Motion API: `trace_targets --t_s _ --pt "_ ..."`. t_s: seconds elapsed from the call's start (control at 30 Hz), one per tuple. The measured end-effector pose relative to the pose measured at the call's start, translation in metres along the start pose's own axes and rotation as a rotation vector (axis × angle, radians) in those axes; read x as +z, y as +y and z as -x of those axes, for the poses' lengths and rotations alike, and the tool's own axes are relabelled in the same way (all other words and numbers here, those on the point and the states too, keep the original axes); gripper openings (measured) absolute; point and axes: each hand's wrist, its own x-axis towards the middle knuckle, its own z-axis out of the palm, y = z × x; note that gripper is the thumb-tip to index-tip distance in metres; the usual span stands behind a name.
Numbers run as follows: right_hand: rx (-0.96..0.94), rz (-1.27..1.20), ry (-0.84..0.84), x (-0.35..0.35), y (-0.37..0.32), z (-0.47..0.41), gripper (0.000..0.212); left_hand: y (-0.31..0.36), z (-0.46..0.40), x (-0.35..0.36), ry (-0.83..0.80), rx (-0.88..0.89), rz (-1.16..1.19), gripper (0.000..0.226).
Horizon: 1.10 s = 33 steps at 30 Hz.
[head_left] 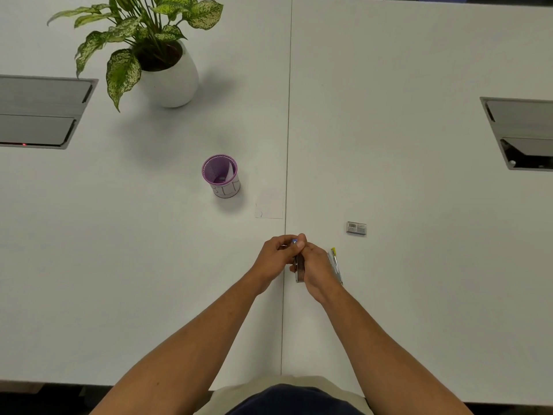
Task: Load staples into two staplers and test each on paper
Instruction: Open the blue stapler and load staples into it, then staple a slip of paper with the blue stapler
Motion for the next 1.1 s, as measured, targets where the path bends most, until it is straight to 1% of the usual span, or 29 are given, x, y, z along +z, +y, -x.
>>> trace_targets --t_s 0.13,0.3,0.43,0.57,0.67,0.73,0.83,1.0,1.1 --pt "-0.007 0.01 0.032 0.003 0.0 -0.001 0.039 0.001 -0.001 -0.001 0.022 0.003 0.007 0.009" --pt "-0.016 0.014 0.068 0.007 0.0 -0.001 0.04 -0.002 -0.002 -0.001 0.045 -0.008 0.018 0.023" --pt "-0.012 0.007 0.009 0.003 0.0 -0.002 0.041 -0.004 -0.003 -0.004 0.051 0.01 0.011 0.019" --pt "0.004 0.002 -0.025 0.0 0.001 -0.004 0.045 -0.009 -0.004 -0.009 0.044 0.008 -0.025 0.028" --pt "0.032 -0.032 -0.024 -0.002 0.003 -0.006 0.049 -0.012 -0.009 -0.016 0.102 0.0 -0.06 0.028" --pt "0.058 -0.046 0.002 -0.004 0.005 -0.008 0.047 -0.014 -0.015 -0.023 0.183 0.014 -0.167 0.027" --pt "0.039 -0.011 0.029 -0.007 0.009 -0.012 0.041 -0.015 -0.027 -0.036 0.28 0.067 -0.426 0.03" --pt "-0.071 0.367 0.146 -0.01 0.016 -0.025 0.035 -0.017 -0.052 -0.055 0.309 0.119 -0.71 0.032" --pt "-0.15 0.583 0.243 -0.01 0.016 -0.034 0.034 -0.018 -0.066 -0.063 0.284 0.16 -0.87 0.034"
